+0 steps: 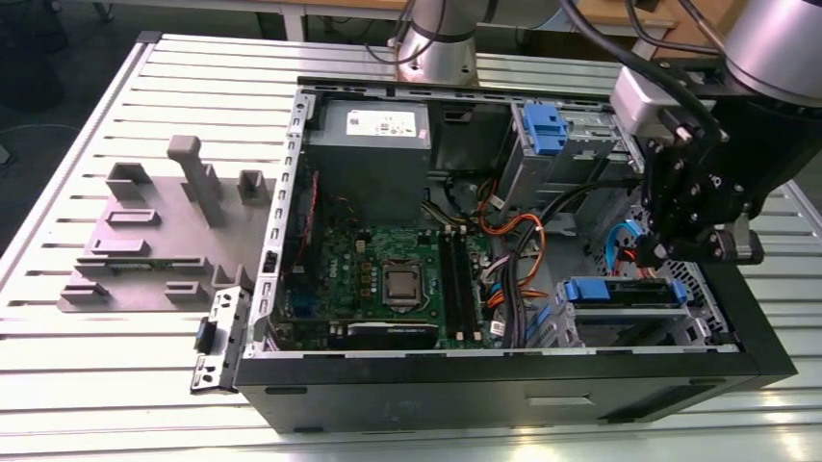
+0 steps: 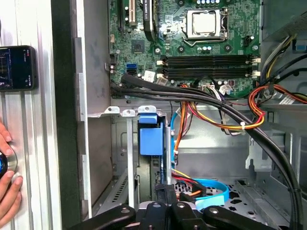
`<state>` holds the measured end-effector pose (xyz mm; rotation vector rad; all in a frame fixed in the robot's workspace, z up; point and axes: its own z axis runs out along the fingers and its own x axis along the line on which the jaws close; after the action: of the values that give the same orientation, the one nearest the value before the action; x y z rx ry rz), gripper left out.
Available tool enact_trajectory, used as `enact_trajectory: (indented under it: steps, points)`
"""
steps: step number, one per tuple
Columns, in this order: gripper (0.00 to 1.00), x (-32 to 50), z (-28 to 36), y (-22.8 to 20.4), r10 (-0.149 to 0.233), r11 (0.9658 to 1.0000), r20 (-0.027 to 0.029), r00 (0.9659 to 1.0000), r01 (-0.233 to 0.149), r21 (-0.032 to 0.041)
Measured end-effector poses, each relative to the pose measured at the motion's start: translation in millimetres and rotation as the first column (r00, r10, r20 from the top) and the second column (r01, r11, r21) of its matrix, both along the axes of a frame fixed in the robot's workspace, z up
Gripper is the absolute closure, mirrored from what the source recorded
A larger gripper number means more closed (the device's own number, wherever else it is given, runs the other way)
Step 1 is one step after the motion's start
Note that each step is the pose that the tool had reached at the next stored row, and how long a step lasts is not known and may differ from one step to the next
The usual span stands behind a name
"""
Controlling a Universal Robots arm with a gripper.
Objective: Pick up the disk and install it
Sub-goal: 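Insert the second disk wire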
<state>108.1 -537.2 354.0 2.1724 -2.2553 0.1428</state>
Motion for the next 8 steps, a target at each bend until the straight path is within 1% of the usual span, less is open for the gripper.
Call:
enact_trajectory:
  steps: [3,8]
  points:
    - [0.89,0.4,0.8,3.6,0.0,1.0,-0.0001,1.0,0.0,0.0]
    - [0.89,0.8,6.9,6.6,0.0,1.0,-0.0016,1.0,0.0,0.0001]
